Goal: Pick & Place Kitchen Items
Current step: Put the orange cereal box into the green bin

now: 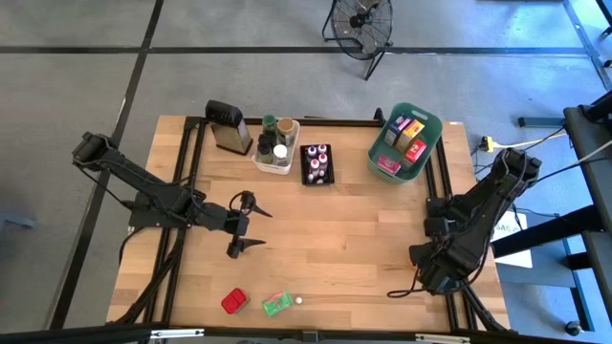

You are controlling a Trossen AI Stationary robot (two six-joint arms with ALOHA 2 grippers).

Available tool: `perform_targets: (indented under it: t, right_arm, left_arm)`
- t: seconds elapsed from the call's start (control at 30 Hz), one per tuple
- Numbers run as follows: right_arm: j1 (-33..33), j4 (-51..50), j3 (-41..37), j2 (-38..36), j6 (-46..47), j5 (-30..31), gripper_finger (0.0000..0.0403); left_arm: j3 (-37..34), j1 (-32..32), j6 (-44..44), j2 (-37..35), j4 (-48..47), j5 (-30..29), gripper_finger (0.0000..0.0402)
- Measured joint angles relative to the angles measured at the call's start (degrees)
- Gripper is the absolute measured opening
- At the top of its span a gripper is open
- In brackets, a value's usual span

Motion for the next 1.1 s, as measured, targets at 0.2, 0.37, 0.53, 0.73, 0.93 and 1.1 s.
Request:
perform_targets:
  t: [0.2,0.37,0.53,0.73,0.93,1.1]
  right_arm:
    - [-0.2,6.4,-3.2,0.0,-2.1,-0.1,0.038]
    - [-1.9,8.6,-5.9,0.0,-0.3,-3.0,0.0361]
    - [-3.6,10.9,-6.3,0.0,0.1,-3.6,0.031]
    - [-6.1,12.5,-6.4,0.0,0.0,-4.7,0.021]
    - [-9.1,11.0,-5.1,0.0,0.6,-4.3,0.0113]
    - [-12.1,8.3,0.3,-0.4,-0.4,-4.5,0.0104]
  left_arm:
    - [0.0,0.0,0.0,0.0,0.1,0.0,0.035]
    - [0.0,0.0,0.0,0.0,0.1,0.0,0.035]
    - [0.0,0.0,0.0,0.0,0.1,0.0,0.035]
    - [0.0,0.0,0.0,0.0,0.1,0.0,0.035]
    - [0.0,0.0,0.0,0.0,0.0,0.0,0.0349]
    - [0.0,0.0,0.0,0.0,-0.8,0.1,0.0349]
